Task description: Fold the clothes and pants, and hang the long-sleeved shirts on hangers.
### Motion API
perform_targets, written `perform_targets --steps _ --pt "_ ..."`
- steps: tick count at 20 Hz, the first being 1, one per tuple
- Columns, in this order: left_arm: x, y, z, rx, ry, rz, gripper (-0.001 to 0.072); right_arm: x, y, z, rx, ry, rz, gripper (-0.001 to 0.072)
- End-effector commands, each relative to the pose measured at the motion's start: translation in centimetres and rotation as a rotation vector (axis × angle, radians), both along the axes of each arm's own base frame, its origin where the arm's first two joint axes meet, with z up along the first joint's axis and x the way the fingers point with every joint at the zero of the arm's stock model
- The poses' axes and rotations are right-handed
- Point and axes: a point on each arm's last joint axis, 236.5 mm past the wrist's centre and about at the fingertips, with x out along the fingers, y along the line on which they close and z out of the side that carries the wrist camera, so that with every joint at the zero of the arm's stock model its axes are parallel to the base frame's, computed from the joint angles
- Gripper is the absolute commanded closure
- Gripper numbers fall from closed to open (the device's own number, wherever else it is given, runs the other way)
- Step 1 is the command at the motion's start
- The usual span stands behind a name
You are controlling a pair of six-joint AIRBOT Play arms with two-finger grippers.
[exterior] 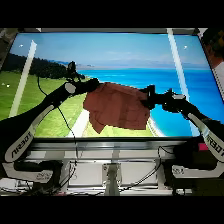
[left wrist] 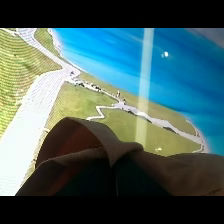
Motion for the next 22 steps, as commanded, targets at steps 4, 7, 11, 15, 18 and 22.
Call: perform_targets --steps 4,7,11,15,18,22 --pt "0.0 0.3 -0.3 0.038 -0.013 -0.021 0.0691 2.2 -1.6 -1.4 0.025 0.052 -0.144 0.0162" --pt "0.0 0.3 -0.2 0.038 -0.013 -0.021 0.0690 2.2 -2.0 -1.7 -0.002 0.049 -0.145 0.0169" --pt "0.0 0.3 -0.2 0.037 -0.013 -0.020 0.0690 2.1 -1.8 -1.6 0.026 0.069 -0.159 0.0674" --pt "0.0 0.3 -0.2 0.037 -0.013 -0.020 0.0690 2.7 -1.3 -0.5 0.034 0.040 -0.133 0.0699" --pt "0.0 0.3 -0.2 0.037 -0.015 -0.019 0.0691 4.2 0.2 3.7 -0.026 -0.131 0.038 0.0700" --pt "0.1 0.4 0.4 0.033 -0.027 -0.015 0.0690 5.3 -0.4 7.0 -0.283 -0.321 0.250 0.0699"
